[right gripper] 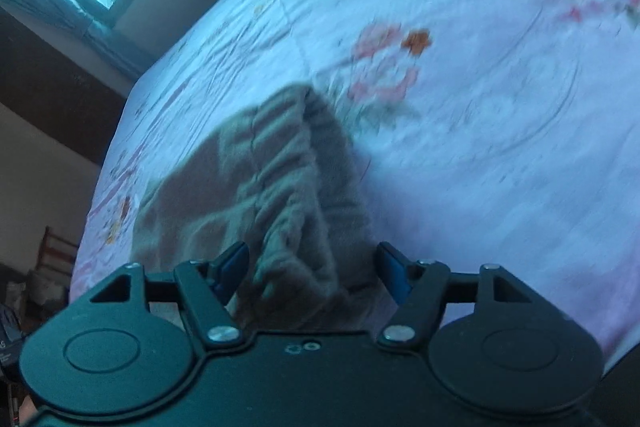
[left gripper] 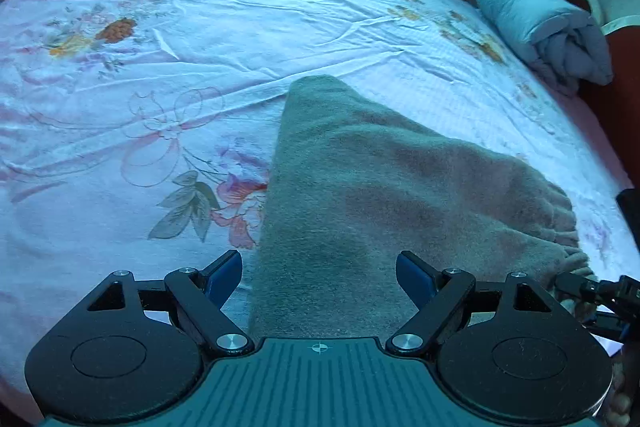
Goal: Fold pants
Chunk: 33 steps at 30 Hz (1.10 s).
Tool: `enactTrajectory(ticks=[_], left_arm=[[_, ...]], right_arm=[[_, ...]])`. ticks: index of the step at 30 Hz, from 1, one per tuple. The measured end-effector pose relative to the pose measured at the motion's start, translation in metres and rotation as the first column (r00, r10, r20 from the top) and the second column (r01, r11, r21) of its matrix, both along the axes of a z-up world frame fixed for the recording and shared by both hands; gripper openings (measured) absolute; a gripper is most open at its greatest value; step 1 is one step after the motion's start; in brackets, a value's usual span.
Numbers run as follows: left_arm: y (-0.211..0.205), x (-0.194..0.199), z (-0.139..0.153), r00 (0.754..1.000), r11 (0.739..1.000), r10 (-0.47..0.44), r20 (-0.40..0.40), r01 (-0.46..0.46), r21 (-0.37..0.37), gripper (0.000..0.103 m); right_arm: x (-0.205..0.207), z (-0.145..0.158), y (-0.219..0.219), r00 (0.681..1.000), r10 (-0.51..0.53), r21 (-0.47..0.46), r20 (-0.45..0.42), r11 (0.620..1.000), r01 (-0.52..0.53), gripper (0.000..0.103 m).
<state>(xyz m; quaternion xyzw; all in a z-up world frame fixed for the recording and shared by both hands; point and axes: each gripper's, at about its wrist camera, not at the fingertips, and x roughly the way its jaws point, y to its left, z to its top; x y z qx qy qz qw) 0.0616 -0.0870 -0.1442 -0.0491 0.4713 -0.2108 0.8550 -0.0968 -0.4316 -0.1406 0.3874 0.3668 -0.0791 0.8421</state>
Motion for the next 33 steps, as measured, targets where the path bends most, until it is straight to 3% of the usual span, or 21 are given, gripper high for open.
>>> enactTrajectory(ticks=[1, 3, 6, 9, 11, 14, 16, 19, 24, 33], left_arm=[[0.0, 0.0, 0.001, 1.0, 1.0, 0.001, 0.002, -0.001, 0.005, 0.084], [-0.001, 0.0, 0.002, 1.0, 1.0, 0.004, 0.014, -0.005, 0.026, 0.084], [-0.006, 0.001, 0.006, 0.999, 0.998, -0.01, 0.036, 0.008, 0.068, 0.084], [-0.006, 0.003, 0.007, 0.999, 0.997, -0.008, 0.047, 0.004, 0.075, 0.084], [-0.006, 0.004, 0.007, 0.999, 0.997, -0.005, 0.044, 0.002, 0.075, 0.084], [-0.005, 0.006, 0.005, 0.999, 0.997, -0.005, 0.036, 0.002, 0.079, 0.084], [-0.004, 0.006, 0.005, 0.999, 0.996, -0.008, 0.039, 0.005, 0.09, 0.084], [-0.004, 0.007, 0.006, 0.999, 0.995, -0.011, 0.045, 0.007, 0.104, 0.084], [-0.001, 0.011, 0.003, 1.0, 0.994, -0.004, 0.029, 0.001, 0.11, 0.087], [0.005, 0.018, 0.0, 1.0, 0.998, -0.023, -0.02, 0.024, 0.057, 0.092]], right_arm=[[0.0, -0.001, 0.002, 1.0, -0.003, -0.012, 0.005, 1.0, 0.003, 0.061], [-0.002, 0.001, 0.004, 1.0, -0.01, -0.019, 0.011, 1.0, 0.01, 0.04], [-0.002, 0.01, 0.0, 0.999, -0.017, 0.042, 0.047, 0.999, 0.015, 0.02], [-0.004, 0.015, -0.004, 0.997, -0.02, 0.068, 0.078, 0.998, 0.015, 0.018], [-0.002, 0.007, -0.001, 1.0, -0.004, 0.003, 0.02, 1.0, 0.004, 0.022], [-0.004, 0.005, 0.0, 1.0, 0.005, -0.049, 0.013, 0.999, -0.004, 0.036], [-0.004, 0.011, 0.001, 1.0, 0.009, -0.104, 0.001, 0.995, -0.009, 0.064], [-0.005, 0.017, -0.005, 1.0, 0.013, -0.148, 0.004, 0.989, -0.012, 0.064], [-0.001, 0.007, -0.018, 1.0, -0.006, -0.082, -0.01, 0.997, 0.006, 0.066], [0.006, 0.01, -0.024, 1.0, 0.004, -0.07, -0.015, 0.998, -0.005, 0.071]])
